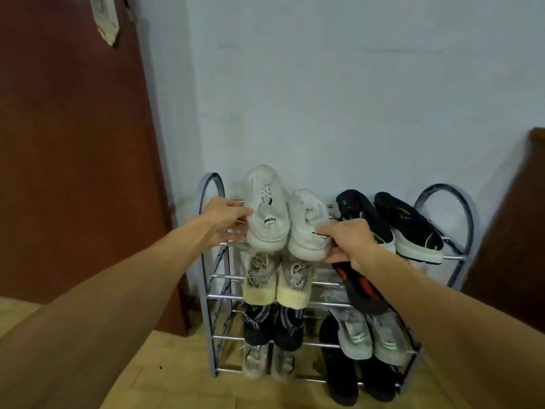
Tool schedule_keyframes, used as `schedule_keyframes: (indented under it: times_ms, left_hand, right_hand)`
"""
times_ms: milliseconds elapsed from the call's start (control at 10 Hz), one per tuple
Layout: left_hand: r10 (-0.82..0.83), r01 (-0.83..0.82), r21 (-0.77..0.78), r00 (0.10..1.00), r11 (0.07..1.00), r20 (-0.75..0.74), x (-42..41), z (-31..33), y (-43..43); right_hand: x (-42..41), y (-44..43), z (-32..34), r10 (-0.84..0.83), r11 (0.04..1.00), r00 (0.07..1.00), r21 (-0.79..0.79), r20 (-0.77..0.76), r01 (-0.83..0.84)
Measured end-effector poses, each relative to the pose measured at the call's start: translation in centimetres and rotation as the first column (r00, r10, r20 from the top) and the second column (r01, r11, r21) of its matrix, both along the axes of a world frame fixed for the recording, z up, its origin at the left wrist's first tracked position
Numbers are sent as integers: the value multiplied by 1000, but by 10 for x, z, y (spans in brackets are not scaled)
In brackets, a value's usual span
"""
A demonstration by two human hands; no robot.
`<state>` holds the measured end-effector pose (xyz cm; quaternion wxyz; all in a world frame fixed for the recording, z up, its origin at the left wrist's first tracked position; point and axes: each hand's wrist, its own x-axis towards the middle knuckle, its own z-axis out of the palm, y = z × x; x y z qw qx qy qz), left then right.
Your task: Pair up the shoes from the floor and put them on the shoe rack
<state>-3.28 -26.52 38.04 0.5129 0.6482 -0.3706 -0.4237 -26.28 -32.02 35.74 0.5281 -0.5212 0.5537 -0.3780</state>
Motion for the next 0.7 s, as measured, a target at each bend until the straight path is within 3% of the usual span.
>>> schedule_keyframes:
  times_ms: [200, 400, 600, 700]
  left_hand:
    - [32, -41, 99, 995, 994, 93, 4, -24, -32]
    - [-56, 21, 173, 977, 985, 204, 0, -18, -26]
    - [-21, -5, 98, 965, 995, 262, -30, -5, 15]
    - [-14, -6, 45, 905, 999, 426, -43, 4, 42]
  right_hand:
    - [5, -25, -23, -17, 1000, 1000, -8, -22, 17]
    - [4, -12, -18, 39, 996, 989, -70, -145, -50]
    - [-20, 32, 6, 158, 986, 976, -22, -149, -163]
    - [-38, 57, 19, 151, 987, 978, -24, -142, -156]
